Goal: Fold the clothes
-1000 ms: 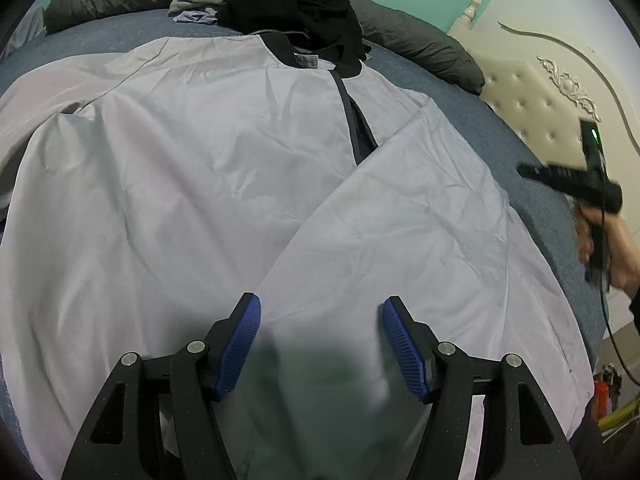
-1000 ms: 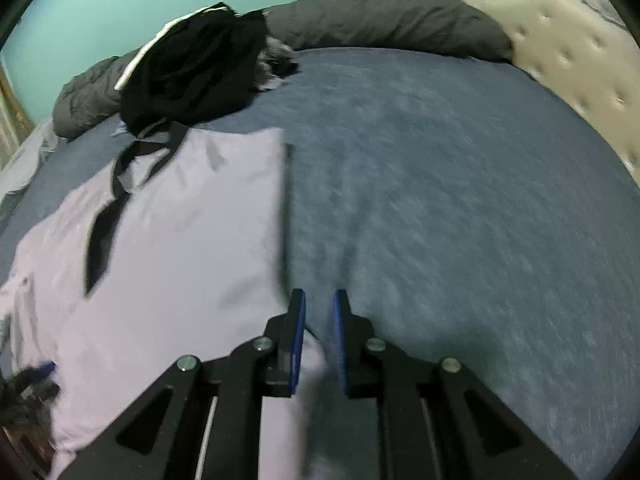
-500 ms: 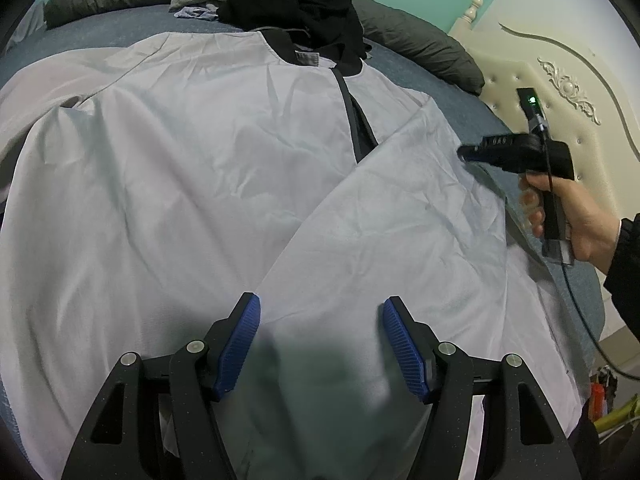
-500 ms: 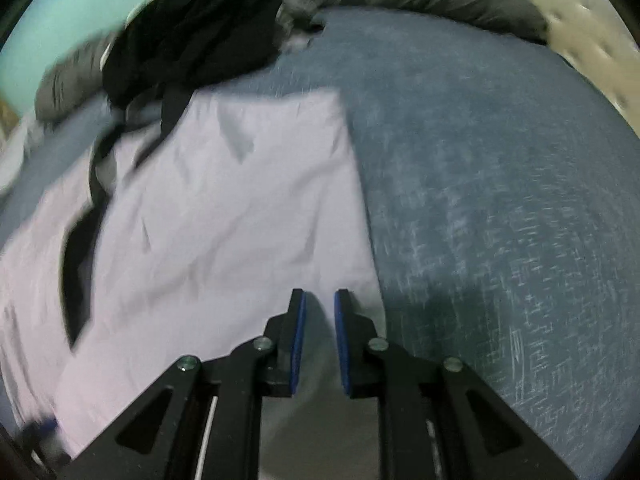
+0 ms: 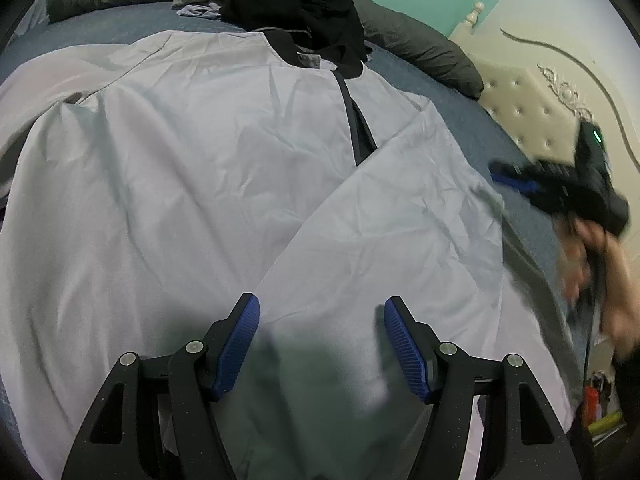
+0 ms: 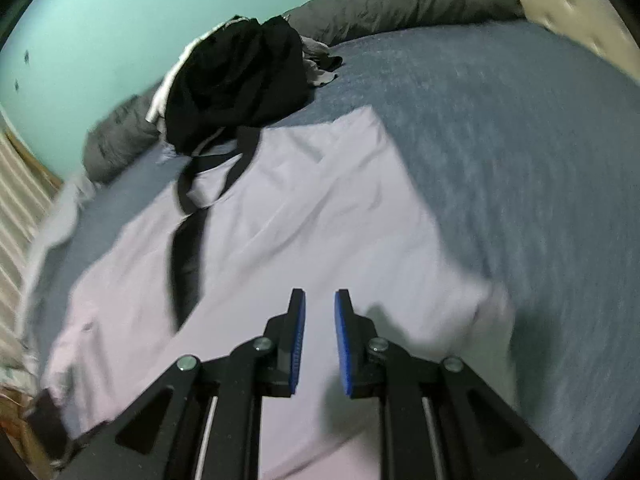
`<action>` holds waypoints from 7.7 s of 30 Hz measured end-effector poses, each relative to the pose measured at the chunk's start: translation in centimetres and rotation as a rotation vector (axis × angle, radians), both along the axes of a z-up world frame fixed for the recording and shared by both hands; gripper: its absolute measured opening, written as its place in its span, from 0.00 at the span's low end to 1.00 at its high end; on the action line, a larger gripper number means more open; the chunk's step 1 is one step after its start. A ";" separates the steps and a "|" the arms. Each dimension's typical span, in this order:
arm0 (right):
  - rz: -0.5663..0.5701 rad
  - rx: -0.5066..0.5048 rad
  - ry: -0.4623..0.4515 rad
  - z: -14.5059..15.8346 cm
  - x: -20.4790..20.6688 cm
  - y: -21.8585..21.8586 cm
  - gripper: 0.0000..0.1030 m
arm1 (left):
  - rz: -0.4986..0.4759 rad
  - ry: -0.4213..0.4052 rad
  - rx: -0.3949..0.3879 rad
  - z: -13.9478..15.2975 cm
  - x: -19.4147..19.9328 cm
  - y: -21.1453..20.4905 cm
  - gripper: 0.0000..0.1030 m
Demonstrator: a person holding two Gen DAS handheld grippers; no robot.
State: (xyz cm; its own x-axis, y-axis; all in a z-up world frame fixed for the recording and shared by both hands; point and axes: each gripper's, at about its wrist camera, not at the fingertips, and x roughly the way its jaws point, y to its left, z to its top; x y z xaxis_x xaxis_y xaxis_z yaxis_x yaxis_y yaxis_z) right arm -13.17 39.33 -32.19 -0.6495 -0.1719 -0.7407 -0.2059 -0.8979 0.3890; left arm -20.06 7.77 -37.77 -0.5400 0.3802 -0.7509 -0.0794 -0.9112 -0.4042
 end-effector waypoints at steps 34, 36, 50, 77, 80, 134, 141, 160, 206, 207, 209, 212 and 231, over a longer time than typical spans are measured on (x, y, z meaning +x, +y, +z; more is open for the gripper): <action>0.125 -0.273 0.171 -0.7 7.0 -6.2 0.46 | 0.937 -0.106 0.097 6.7 18.2 -36.4 0.77; 0.108 -0.276 0.158 -0.8 6.8 -5.8 0.46 | 0.984 -0.124 0.102 6.1 19.4 -37.4 0.78; 0.087 -0.246 0.160 -0.9 6.3 -4.7 0.47 | 1.101 -0.148 0.096 3.0 20.6 -41.0 0.70; 0.083 -0.239 0.160 -1.1 6.3 -4.0 0.47 | 0.588 0.260 -0.038 27.5 -1.0 -27.1 0.21; 0.085 -0.226 0.170 -0.9 6.4 -3.7 0.47 | 0.470 0.281 -0.026 28.8 -6.0 -22.0 0.21; -0.133 -0.181 -0.008 -3.9 8.8 3.9 0.46 | 0.243 -0.157 -0.305 4.9 -4.7 -9.8 0.61; -0.128 -0.179 0.017 -3.4 9.2 4.0 0.33 | 0.254 -0.153 -0.318 4.0 -6.1 -10.5 0.55; -0.069 -0.197 0.023 -3.5 8.6 3.0 0.22 | 0.353 -0.121 -0.299 2.8 -5.1 -13.6 0.03; 0.005 -0.218 0.009 -3.9 7.2 1.8 0.22 | 0.332 -0.131 -0.333 1.7 -5.1 -14.0 0.25; 0.002 -0.219 -0.029 -4.6 6.9 1.7 0.22 | 0.341 -0.116 -0.329 2.1 -4.8 -14.1 0.26; -0.021 -0.229 -0.068 -5.5 6.9 2.2 0.22 | 0.345 -0.094 -0.329 2.8 -4.2 -14.1 0.26; -0.037 -0.189 -0.084 -5.3 7.1 2.4 0.19 | 0.356 -0.058 -0.331 4.0 -3.7 -14.5 0.26; 0.014 -0.158 -0.108 -5.7 6.6 0.8 0.18 | 0.286 -0.116 -0.377 2.0 -2.6 -12.5 0.26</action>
State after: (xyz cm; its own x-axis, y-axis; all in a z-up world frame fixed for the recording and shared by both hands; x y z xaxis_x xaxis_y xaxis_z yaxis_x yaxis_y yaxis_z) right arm -6.57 40.18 -37.91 -0.5642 -0.3000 -0.7692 -0.2424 -0.8304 0.5017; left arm -22.66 -4.75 -35.78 -0.4875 -0.0813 -0.8693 0.2221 -0.9744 -0.0335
